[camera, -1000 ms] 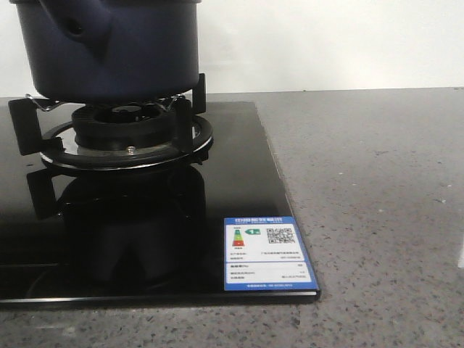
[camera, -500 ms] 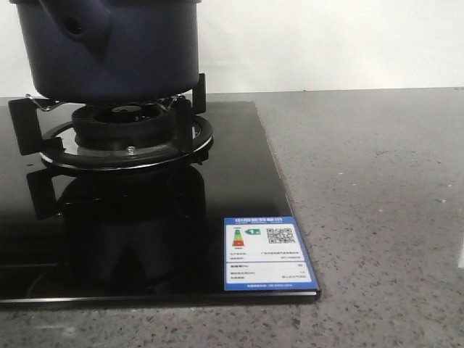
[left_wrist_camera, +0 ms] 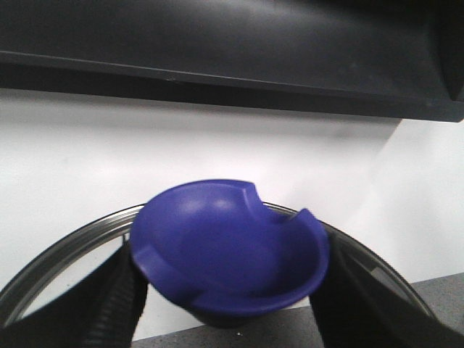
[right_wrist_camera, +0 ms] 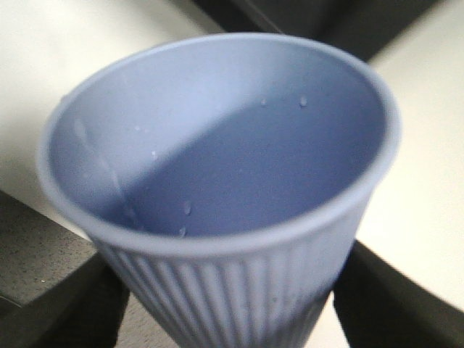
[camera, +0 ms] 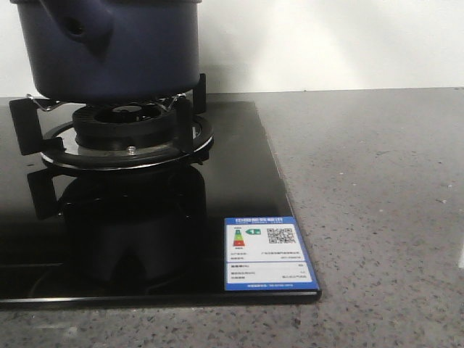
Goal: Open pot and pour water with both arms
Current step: 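Bring the cup back and lower it onto the counter with the right gripper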
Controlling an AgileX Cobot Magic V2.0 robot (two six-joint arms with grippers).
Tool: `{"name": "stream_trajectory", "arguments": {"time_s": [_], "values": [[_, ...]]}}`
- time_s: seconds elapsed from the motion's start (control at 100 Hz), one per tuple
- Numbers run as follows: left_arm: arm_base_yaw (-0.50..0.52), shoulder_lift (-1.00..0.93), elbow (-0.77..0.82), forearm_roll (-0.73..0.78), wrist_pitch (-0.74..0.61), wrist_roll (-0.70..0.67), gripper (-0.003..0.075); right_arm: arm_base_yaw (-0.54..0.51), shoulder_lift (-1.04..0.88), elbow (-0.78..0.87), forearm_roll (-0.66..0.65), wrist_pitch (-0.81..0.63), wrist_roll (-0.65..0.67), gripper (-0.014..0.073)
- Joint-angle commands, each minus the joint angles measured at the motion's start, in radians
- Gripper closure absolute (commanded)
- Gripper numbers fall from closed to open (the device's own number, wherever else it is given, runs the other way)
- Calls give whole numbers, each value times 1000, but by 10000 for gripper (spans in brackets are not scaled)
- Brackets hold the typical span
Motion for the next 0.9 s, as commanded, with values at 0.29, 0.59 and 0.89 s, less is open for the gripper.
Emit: {"name": "stream_trajectory", "arguments": {"time_s": [0.29, 0.59, 0.89], "values": [[2, -40, -45, -57, 153, 0, 309, -192, -187, 62, 333, -96, 46, 228], [-1, -36, -45, -57, 203, 0, 309, -209, -295, 363, 366, -355, 135, 267], [-1, -36, -45, -57, 226, 0, 309, -229, -329, 548, 366, -495, 169, 267]]}}
